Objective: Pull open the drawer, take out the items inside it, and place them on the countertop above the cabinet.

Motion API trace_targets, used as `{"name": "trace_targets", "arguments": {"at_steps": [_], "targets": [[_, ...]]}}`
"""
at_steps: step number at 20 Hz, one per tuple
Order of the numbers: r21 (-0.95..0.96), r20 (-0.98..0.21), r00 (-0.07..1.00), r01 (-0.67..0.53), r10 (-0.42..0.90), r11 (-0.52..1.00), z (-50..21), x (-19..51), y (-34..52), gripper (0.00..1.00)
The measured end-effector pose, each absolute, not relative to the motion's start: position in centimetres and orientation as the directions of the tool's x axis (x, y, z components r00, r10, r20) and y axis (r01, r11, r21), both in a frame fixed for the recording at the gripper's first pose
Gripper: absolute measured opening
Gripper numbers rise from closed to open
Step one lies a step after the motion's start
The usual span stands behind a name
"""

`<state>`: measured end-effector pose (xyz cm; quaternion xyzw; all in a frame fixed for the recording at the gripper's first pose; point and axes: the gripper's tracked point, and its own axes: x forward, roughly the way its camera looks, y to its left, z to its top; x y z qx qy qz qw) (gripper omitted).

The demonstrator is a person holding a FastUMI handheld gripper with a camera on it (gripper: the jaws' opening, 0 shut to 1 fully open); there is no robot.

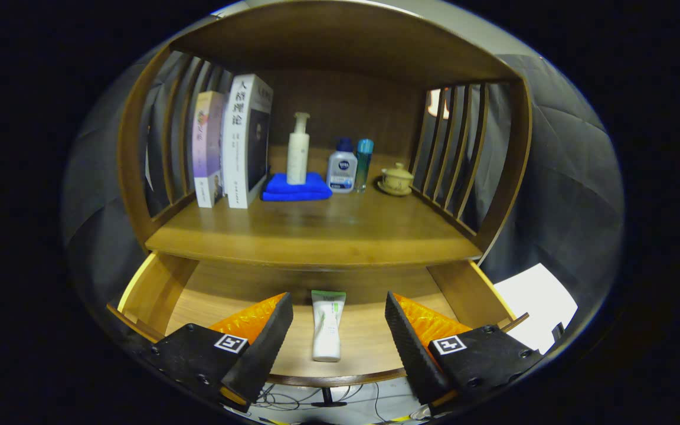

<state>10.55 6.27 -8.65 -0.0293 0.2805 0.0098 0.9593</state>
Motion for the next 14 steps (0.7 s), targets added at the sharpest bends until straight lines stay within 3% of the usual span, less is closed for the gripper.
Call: {"name": "trace_targets", "arguments": {"at_steps": [9, 14], "targets": [[-0.052, -0.740, 0.672, -0.024, -0.022, 0.998, -14.3, 13.5, 6.5, 0.98], [0.029, -0.820, 0.570, -0.027, 0.039, 0.999, -16.9, 14.3, 7.6, 0.98]]}}
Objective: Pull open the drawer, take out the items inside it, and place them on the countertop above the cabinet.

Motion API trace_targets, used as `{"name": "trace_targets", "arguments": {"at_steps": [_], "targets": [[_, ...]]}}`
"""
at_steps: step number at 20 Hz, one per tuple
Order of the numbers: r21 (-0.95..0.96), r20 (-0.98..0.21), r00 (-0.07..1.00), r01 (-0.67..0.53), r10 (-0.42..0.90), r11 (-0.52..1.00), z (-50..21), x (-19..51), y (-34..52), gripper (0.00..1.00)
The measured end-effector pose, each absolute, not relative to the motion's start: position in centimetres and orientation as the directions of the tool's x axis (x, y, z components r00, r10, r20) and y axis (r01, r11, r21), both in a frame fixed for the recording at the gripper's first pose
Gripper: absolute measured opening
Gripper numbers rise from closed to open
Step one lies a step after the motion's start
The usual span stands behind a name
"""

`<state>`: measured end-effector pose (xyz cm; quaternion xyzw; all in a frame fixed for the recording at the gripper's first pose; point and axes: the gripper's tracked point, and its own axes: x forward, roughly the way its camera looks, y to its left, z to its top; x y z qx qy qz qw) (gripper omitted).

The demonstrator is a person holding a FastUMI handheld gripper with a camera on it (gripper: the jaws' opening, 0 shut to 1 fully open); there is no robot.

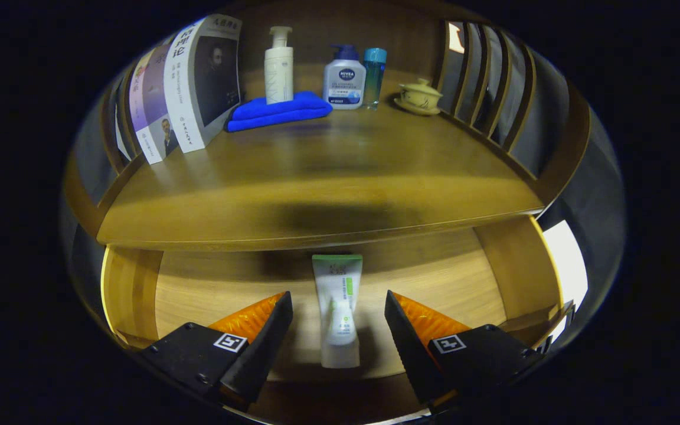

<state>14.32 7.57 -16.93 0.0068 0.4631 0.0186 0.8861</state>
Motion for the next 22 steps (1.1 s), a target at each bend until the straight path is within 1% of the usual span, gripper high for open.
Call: {"name": "trace_targets", "arguments": {"at_steps": [6, 9, 14, 15, 17, 18, 19, 20, 21, 22], "targets": [[0.009, -0.865, 0.501, 0.000, 0.008, 1.000, -18.7, 14.5, 6.6, 0.98], [0.050, -0.887, 0.462, 0.025, 0.033, 0.998, -19.7, 14.2, 6.6, 0.95], [0.079, -0.915, 0.398, 0.030, 0.060, 0.996, -20.6, 13.5, 7.0, 0.85], [0.083, -0.912, 0.406, 0.027, 0.065, 0.996, -20.9, 13.7, 7.1, 0.85], [0.114, -0.915, 0.389, 0.007, 0.102, 0.994, -21.3, 13.5, 7.9, 0.62], [0.110, -0.909, 0.405, 0.008, 0.097, 0.994, -21.0, 13.8, 7.7, 0.51], [0.113, -0.904, 0.417, 0.011, 0.098, 0.994, -21.3, 14.0, 7.7, 0.52], [0.125, -0.895, 0.433, 0.015, 0.106, 0.992, -22.1, 14.9, 8.2, 0.47], [0.128, -0.891, 0.441, 0.013, 0.110, 0.992, -21.1, 14.5, 8.0, 0.42], [0.132, -0.882, 0.459, 0.016, 0.110, 0.991, -21.0, 14.8, 8.1, 0.40]]}}
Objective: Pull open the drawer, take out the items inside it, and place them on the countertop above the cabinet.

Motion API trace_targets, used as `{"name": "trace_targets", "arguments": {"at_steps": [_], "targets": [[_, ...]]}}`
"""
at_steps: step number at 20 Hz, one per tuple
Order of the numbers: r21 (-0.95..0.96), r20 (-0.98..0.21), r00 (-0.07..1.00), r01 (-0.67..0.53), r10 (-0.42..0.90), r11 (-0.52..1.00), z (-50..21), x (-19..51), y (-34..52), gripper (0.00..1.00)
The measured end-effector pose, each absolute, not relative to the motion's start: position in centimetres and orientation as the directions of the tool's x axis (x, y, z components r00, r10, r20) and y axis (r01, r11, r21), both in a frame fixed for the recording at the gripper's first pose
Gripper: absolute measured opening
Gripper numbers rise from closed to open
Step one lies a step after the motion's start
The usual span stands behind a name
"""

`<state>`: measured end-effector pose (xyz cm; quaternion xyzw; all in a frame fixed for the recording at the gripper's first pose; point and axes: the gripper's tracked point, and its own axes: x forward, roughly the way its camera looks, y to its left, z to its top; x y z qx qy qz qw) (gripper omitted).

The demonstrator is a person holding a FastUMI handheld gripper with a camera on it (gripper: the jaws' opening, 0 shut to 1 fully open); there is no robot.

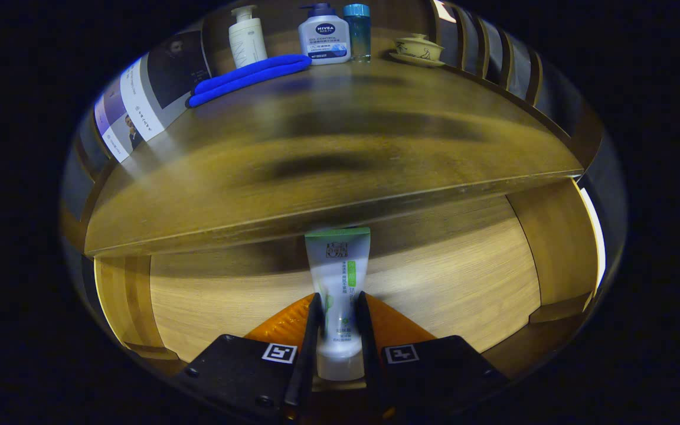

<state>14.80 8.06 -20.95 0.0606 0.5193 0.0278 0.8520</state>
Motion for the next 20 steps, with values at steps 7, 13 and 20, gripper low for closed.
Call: {"name": "trace_targets", "arguments": {"at_steps": [7, 13, 20], "targets": [[0.140, -0.891, 0.447, 0.107, 0.078, 0.984, -19.5, 14.2, 7.2, 0.23], [0.148, -0.883, 0.467, 0.157, 0.059, 0.976, -17.1, 12.8, 6.7, 0.23], [0.161, -0.864, 0.504, 0.245, 0.017, 0.956, -13.9, 10.4, 5.2, 0.23]]}}
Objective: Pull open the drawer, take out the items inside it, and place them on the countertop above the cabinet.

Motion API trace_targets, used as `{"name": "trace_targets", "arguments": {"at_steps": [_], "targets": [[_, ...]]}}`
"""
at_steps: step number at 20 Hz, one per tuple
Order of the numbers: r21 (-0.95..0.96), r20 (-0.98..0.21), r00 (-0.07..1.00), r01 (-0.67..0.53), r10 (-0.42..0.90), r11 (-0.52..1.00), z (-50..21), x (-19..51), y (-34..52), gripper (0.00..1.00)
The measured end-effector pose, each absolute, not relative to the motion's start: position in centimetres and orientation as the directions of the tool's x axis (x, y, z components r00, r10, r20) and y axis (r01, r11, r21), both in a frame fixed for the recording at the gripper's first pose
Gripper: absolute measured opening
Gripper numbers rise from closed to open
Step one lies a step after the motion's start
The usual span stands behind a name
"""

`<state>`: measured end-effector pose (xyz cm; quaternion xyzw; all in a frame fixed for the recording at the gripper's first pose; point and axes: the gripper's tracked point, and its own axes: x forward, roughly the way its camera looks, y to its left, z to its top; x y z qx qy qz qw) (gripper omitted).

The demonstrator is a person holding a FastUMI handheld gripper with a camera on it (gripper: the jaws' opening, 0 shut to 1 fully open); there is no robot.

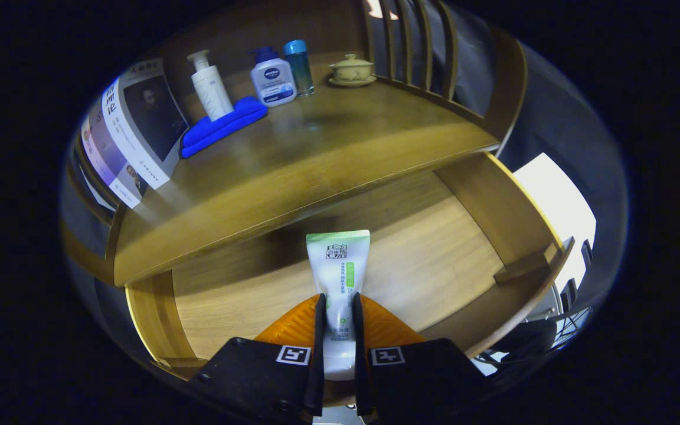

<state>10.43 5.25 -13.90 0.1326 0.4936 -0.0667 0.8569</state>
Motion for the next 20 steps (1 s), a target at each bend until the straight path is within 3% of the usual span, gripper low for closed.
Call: {"name": "trace_targets", "arguments": {"at_steps": [12, 20], "targets": [[0.233, -0.834, 0.551, 0.302, 0.031, 0.924, -10.6, 10.6, 5.4, 0.23], [0.273, -0.870, 0.492, 0.419, 0.037, 0.866, -10.1, 9.3, 5.2, 0.23]]}}
